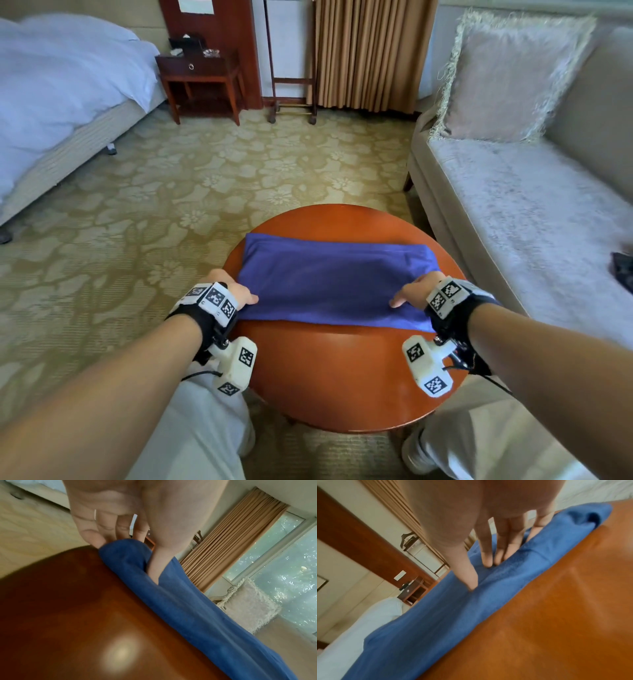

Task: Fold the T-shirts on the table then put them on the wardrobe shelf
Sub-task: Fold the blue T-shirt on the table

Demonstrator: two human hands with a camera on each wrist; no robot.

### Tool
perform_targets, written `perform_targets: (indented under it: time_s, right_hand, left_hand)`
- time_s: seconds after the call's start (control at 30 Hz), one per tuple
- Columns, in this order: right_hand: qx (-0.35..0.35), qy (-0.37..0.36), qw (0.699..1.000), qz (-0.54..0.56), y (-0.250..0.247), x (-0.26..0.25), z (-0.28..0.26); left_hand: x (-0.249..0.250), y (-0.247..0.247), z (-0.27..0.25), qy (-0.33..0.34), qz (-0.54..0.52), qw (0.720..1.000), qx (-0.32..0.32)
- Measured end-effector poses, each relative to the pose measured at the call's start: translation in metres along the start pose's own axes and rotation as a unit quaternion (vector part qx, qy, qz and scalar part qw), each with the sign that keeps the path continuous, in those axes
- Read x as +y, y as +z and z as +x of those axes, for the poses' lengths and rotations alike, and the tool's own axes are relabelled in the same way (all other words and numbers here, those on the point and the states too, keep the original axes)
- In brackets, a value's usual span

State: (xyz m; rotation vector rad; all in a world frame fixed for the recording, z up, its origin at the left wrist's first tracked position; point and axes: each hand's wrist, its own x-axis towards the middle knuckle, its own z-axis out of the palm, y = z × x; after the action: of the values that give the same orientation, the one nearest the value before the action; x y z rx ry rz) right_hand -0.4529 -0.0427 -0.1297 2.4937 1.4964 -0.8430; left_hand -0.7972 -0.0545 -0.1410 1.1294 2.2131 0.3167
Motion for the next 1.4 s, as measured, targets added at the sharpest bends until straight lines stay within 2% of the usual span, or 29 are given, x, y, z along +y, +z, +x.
perform_targets:
  time_s: [0.1, 0.23, 0.27, 0.33, 0.4, 0.43, 0.5, 0.6, 0.67, 0.8, 0.9, 0.97, 1.17, 1.3, 1.4]
  right_hand:
    - [-0.003, -0.055, 0.996, -0.073, 0.005, 0.000, -0.030]
    - [0.049, -0.096, 0.989, -0.102, 0.011, 0.007, -0.038]
    - [0.053, -0.105, 0.988, -0.097, 0.012, 0.008, -0.037]
    - [0.092, -0.098, 0.988, -0.080, 0.011, 0.005, -0.040]
    - [0.184, -0.052, 0.979, -0.068, 0.012, 0.001, -0.042]
    - [0.201, -0.023, 0.978, -0.054, 0.012, -0.002, -0.044]
    - [0.176, 0.019, 0.984, -0.038, 0.013, -0.005, -0.049]
    - [0.081, 0.004, 0.994, -0.074, 0.010, -0.010, -0.059]
    - [0.052, 0.002, 0.995, -0.083, 0.013, -0.011, -0.056]
    - [0.076, -0.040, 0.995, -0.056, 0.014, -0.012, -0.032]
    - [0.093, -0.060, 0.990, -0.084, 0.012, -0.016, -0.016]
    - [0.102, -0.066, 0.989, -0.084, 0.010, -0.023, -0.017]
    - [0.147, -0.026, 0.988, 0.048, 0.023, -0.049, -0.042]
    - [0.050, -0.032, 0.982, 0.179, 0.039, -0.048, -0.063]
    - [-0.013, -0.034, 0.980, 0.193, 0.051, -0.042, -0.085]
  left_hand:
    - [-0.002, -0.010, -0.019, -0.018, 0.046, 0.999, -0.009]
    - [-0.006, -0.011, -0.045, -0.049, 0.082, 0.983, -0.154]
    - [-0.006, -0.012, -0.051, -0.056, 0.091, 0.981, -0.160]
    - [-0.005, -0.017, -0.051, -0.026, 0.096, 0.988, -0.118]
    - [-0.004, -0.023, -0.041, 0.018, 0.078, 0.996, -0.039]
    - [-0.002, -0.025, -0.036, 0.033, 0.062, 0.997, -0.007]
    - [-0.001, -0.023, -0.028, 0.078, 0.052, 0.994, 0.049]
    - [-0.002, -0.015, -0.015, 0.141, 0.077, 0.983, 0.086]
    - [-0.003, -0.011, -0.007, 0.154, 0.109, 0.980, 0.070]
    - [-0.003, -0.012, 0.000, 0.120, 0.105, 0.986, 0.040]
    - [-0.007, -0.010, -0.005, 0.092, 0.126, 0.988, -0.021]
    - [-0.011, -0.005, -0.015, 0.083, 0.103, 0.989, -0.068]
    - [-0.023, 0.000, -0.034, 0.081, 0.035, 0.986, -0.142]
    - [-0.030, -0.001, -0.048, 0.078, 0.016, 0.982, -0.169]
    - [-0.035, 0.003, -0.067, 0.082, 0.015, 0.978, -0.192]
